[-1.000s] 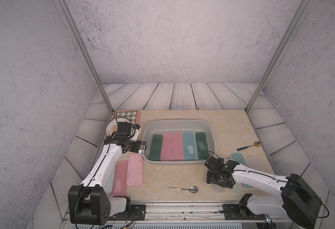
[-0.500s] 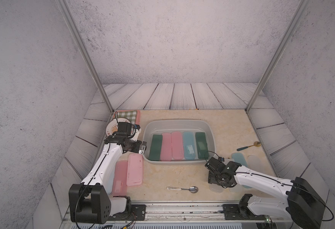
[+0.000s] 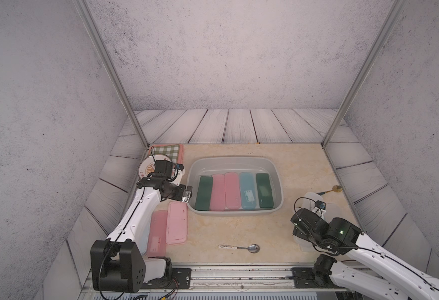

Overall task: Put the pencil case into the storage box
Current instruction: Pick up the pencil case from the center of the board, then place the pencil case at the storage box.

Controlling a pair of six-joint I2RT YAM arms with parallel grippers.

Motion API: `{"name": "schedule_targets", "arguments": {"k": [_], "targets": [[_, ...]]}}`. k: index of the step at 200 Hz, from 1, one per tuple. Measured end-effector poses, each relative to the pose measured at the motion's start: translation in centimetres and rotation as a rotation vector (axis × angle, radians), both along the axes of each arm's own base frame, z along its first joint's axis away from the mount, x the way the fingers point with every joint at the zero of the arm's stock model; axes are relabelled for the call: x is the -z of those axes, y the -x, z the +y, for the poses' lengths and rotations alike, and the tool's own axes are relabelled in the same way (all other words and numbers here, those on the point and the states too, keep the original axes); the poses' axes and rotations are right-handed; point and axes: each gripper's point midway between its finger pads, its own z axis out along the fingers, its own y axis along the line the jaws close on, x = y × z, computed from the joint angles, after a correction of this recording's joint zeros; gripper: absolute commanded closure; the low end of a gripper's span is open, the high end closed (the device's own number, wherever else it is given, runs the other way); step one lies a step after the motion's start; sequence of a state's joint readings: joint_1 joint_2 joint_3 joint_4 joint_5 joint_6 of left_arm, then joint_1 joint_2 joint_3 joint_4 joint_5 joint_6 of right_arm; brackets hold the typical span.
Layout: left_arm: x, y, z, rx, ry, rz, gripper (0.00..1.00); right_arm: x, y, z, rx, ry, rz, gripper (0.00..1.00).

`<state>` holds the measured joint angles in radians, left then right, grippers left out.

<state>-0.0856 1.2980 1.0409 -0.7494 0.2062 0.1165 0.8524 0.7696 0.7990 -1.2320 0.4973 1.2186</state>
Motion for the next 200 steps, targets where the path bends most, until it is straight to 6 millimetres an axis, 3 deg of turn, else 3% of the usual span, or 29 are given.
{"name": "schedule_targets", "arguments": {"k": [18, 39, 72, 92, 108, 142, 170, 200], "targets": [[0.1, 0.0, 0.2, -0.005, -0.008, 0.002, 0.00, -2.7, -1.6, 1.0, -0.046, -0.016, -0.088, 0.45], [0.1, 0.0, 0.5, -0.020, -0.024, 0.002, 0.01, -5.9, -4.1, 4.1, -0.135, -0.054, -0.161, 0.45], [-0.2, -0.4, 2.0, -0.073, -0.055, -0.008, 0.00, -8.3, -10.6, 13.6, -0.288, -0.086, -0.159, 0.45], [-1.1, -0.9, 3.3, -0.126, -0.044, -0.030, 0.00, -6.1, -14.4, 19.9, -0.369, -0.104, -0.124, 0.45], [-1.6, -1.0, 3.8, -0.149, -0.020, -0.043, 0.00, -3.4, -15.9, 23.3, -0.420, -0.110, -0.069, 0.45], [-2.7, -0.4, 1.6, -0.077, 0.109, -0.056, 0.02, 0.7, -18.2, 29.6, -0.503, -0.146, 0.007, 0.45], [-3.5, 0.8, -0.9, 0.040, 0.218, -0.041, 0.02, 3.3, -19.0, 32.7, -0.538, -0.170, 0.043, 0.45], [-3.5, 1.1, -0.7, 0.059, 0.194, -0.038, 0.02, 5.8, -19.2, 34.4, -0.559, -0.180, 0.085, 0.44]]}}
